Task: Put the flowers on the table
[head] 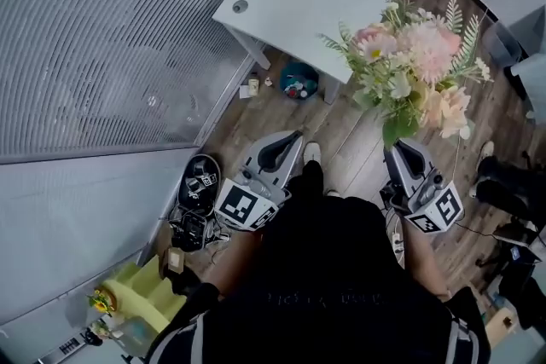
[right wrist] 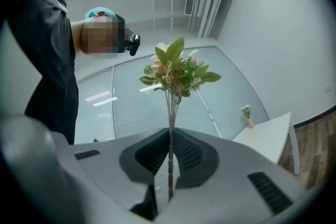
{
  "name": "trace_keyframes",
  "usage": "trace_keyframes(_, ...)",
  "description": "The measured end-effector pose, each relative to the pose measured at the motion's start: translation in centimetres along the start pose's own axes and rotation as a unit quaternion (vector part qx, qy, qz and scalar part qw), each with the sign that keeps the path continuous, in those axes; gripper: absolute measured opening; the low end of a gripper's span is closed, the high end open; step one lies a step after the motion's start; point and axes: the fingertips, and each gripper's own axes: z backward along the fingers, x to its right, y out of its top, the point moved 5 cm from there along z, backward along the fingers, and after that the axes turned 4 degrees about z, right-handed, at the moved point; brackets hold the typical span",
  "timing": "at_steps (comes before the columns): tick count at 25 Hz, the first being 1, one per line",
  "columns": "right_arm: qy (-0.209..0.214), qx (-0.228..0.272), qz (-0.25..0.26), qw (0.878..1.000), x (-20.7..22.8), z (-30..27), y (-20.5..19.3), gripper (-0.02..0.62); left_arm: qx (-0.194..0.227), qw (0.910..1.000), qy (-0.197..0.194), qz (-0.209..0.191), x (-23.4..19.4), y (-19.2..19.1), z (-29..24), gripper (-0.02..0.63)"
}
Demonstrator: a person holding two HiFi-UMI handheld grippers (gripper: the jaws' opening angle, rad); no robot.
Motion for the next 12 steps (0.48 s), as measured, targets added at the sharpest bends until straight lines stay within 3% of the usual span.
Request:
trace_keyframes(5, 0.013, 0.009, -0.008, 1.0, 0.3, -4.0, -0.2, 0.041, 0.013, 0.9999, -0.01, 0.0, -4.1, 1.5, -0.7, 0.018)
trace_keyframes(12, 0.003, 0.003, 0.002, 1.0, 0.0, -5.9, 0.3, 0.041, 0.023, 0.9994, -0.019, 0.02, -6.6, 2.3, -1.1, 0.018)
